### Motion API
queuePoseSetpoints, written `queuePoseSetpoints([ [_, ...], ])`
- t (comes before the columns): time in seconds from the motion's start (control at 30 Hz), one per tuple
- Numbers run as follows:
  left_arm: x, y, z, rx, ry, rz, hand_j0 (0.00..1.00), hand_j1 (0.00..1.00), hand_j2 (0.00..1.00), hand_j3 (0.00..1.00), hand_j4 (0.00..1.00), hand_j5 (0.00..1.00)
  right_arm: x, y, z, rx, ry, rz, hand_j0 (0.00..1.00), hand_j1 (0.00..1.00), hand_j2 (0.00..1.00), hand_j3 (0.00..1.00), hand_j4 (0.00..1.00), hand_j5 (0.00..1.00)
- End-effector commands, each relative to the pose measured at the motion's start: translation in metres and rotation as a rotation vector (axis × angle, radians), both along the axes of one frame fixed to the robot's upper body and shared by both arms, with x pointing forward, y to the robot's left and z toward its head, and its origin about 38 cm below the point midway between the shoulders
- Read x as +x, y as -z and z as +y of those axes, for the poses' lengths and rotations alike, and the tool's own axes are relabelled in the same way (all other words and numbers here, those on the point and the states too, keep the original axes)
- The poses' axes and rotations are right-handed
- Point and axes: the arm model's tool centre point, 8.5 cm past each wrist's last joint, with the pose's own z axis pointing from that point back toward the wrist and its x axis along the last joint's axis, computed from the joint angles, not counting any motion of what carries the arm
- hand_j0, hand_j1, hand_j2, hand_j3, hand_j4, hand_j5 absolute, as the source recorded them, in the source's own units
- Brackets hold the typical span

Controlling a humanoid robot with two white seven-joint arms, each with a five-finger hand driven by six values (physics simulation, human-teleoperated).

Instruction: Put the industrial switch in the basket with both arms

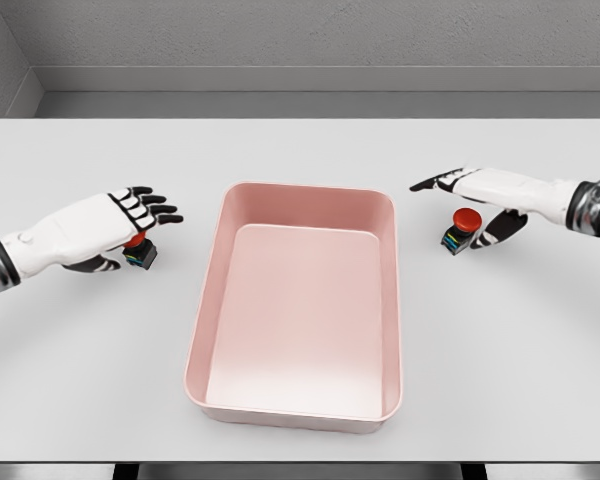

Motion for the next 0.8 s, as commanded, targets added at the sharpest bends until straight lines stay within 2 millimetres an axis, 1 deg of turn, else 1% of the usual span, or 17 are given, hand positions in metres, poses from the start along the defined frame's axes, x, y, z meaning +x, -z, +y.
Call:
queuePoseSetpoints([
  [0.0,0.0,0.003,-0.004,-0.006,0.005,0.006,1.0,1.0,1.0,1.0,1.0,1.0,0.0,0.003,-0.001,0.0,0.003,0.009,0.99,0.99,0.99,0.99,0.99,0.99],
  [0.03,0.0,0.005,-0.007,-0.015,0.009,0.007,1.0,1.0,1.0,1.0,1.0,1.0,0.0,0.004,0.0,-0.001,0.003,0.01,0.99,0.99,0.99,0.99,0.99,0.99],
  [0.23,0.0,0.004,-0.006,-0.014,0.007,0.005,1.0,1.0,1.0,1.0,1.0,1.0,-0.003,0.005,-0.008,-0.013,0.013,0.016,0.99,0.99,0.99,0.99,0.99,0.99],
  [0.3,0.001,0.006,-0.003,-0.012,-0.003,0.012,1.0,1.0,1.0,1.0,1.0,1.0,-0.003,0.004,-0.012,-0.018,0.02,0.016,0.99,0.99,0.99,0.99,0.99,0.99],
  [0.4,0.002,0.008,0.001,-0.01,-0.013,0.015,1.0,1.0,1.0,1.0,1.0,1.0,-0.004,0.003,-0.014,-0.02,0.017,0.014,0.98,0.98,0.98,0.98,0.98,0.98],
  [0.47,0.003,0.009,0.003,-0.01,-0.022,0.019,0.98,0.98,0.98,0.98,0.98,0.98,-0.005,0.003,-0.014,-0.021,0.015,0.015,0.97,0.97,0.97,0.97,0.97,0.97],
  [0.53,0.003,0.009,0.003,-0.011,-0.022,0.018,0.91,0.91,0.91,0.91,0.91,0.91,-0.005,0.003,-0.012,-0.021,0.007,0.012,0.93,0.93,0.93,0.93,0.93,0.93],
  [0.57,0.003,0.01,0.002,-0.013,-0.021,0.02,0.83,0.83,0.83,0.83,0.83,0.83,-0.006,0.003,-0.012,-0.023,0.007,0.014,0.91,0.91,0.91,0.91,0.91,0.91],
  [0.63,0.003,0.01,0.003,-0.013,-0.023,0.018,0.69,0.69,0.69,0.69,0.69,0.69,-0.007,0.003,-0.011,-0.017,-0.012,0.011,0.83,0.83,0.83,0.83,0.83,0.83],
  [0.67,0.003,0.01,0.003,-0.012,-0.023,0.02,0.69,0.69,0.69,0.69,0.69,0.69,-0.008,0.003,-0.011,-0.014,-0.021,0.011,0.81,0.81,0.81,0.81,0.81,0.81],
  [0.7,0.003,0.009,0.004,-0.012,-0.023,0.018,0.6,0.6,0.6,0.6,0.6,0.6,-0.008,0.002,-0.011,-0.014,-0.023,0.009,0.8,0.8,0.8,0.8,0.8,0.8],
  [0.77,0.003,0.009,0.004,-0.01,-0.023,0.018,0.6,0.6,0.6,0.6,0.6,0.6,-0.009,0.001,-0.012,-0.012,-0.035,0.006,0.76,0.76,0.76,0.76,0.76,0.76],
])
